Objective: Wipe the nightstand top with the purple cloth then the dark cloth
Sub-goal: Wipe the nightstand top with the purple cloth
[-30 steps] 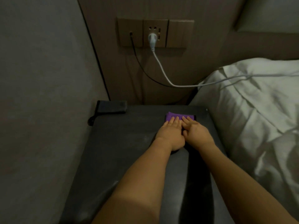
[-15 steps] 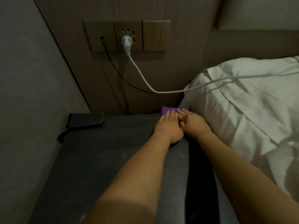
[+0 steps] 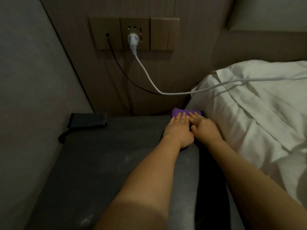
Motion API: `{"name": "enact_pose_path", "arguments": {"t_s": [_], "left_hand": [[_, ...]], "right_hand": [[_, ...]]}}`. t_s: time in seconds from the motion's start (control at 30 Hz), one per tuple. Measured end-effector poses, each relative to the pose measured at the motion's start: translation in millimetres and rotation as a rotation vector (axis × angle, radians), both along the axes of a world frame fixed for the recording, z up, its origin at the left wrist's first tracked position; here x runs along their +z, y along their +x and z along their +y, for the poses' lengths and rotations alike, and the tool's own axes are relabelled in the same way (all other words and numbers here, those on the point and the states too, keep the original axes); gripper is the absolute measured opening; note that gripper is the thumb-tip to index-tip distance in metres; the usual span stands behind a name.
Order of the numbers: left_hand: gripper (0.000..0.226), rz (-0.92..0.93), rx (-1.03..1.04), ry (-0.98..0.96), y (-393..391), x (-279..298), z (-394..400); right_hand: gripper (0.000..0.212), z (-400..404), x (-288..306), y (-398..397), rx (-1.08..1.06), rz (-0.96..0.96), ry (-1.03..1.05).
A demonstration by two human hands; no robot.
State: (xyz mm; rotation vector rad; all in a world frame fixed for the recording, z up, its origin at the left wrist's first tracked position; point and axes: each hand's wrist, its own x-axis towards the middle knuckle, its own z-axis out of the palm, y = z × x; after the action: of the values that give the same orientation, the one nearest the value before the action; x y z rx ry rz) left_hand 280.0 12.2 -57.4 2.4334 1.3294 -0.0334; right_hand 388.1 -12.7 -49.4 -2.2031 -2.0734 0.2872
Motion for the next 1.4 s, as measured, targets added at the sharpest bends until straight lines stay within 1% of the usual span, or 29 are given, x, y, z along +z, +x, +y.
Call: {"name": "enact_pose_path", "arguments": {"t_s": [0.27,0.4,0.43,0.47,0.53,0.57,0.73,0.77,0.83,0.9,0.93,1.03,1.2,1.4], "left_hand": [[0.064,0.026,-0.037,0.006,-3,3,-17],[0.065,0.064,-0.059,0.007,-6,4,-37],[0.065,0.073,-0.064,0.006,-8,4,-44],[0.066,0.080,-0.068,0.005,-9,5,-50],[0.065,0.093,-0.072,0.006,-11,5,-63],[0.065,0.098,-0.075,0.008,-13,6,-70],[0.064,0.102,-0.084,0.001,-27,7,-98],[0.064,0.104,-0.083,-0.005,-30,7,-102],[0.064,0.109,-0.077,-0.013,-35,8,-108],[0.064,0.122,-0.086,-0.018,-39,11,-109],[0.065,0.129,-0.097,-0.019,-41,12,-109],[0.066,0.134,-0.111,-0.012,-48,13,-110],[0.066,0.119,-0.051,-0.007,-88,12,-108],[0.067,0.156,0.039,-0.006,-171,10,-101]], "right_hand": [[0.053,-19,-1,-3,-0.016,-0.031,0.000],[0.074,-42,3,-9,-0.023,-0.031,-0.028],[0.076,-48,3,-10,-0.025,-0.030,-0.039],[0.073,-54,3,-12,-0.027,-0.031,-0.042],[0.059,-66,3,-14,-0.025,-0.048,-0.052],[0.057,-72,3,-15,-0.022,-0.046,-0.055],[0.060,-101,2,-28,-0.020,-0.048,-0.082],[0.062,-106,2,-32,-0.016,-0.055,-0.096],[0.076,-112,4,-39,-0.006,-0.065,-0.117],[0.080,-113,7,-43,-0.011,-0.082,-0.131],[0.077,-113,7,-45,-0.017,-0.088,-0.136],[0.057,-111,6,-53,-0.028,-0.098,-0.155],[0.055,-105,7,-92,0.024,-0.094,-0.142],[0.055,-91,7,-173,0.129,-0.033,-0.140]]}}
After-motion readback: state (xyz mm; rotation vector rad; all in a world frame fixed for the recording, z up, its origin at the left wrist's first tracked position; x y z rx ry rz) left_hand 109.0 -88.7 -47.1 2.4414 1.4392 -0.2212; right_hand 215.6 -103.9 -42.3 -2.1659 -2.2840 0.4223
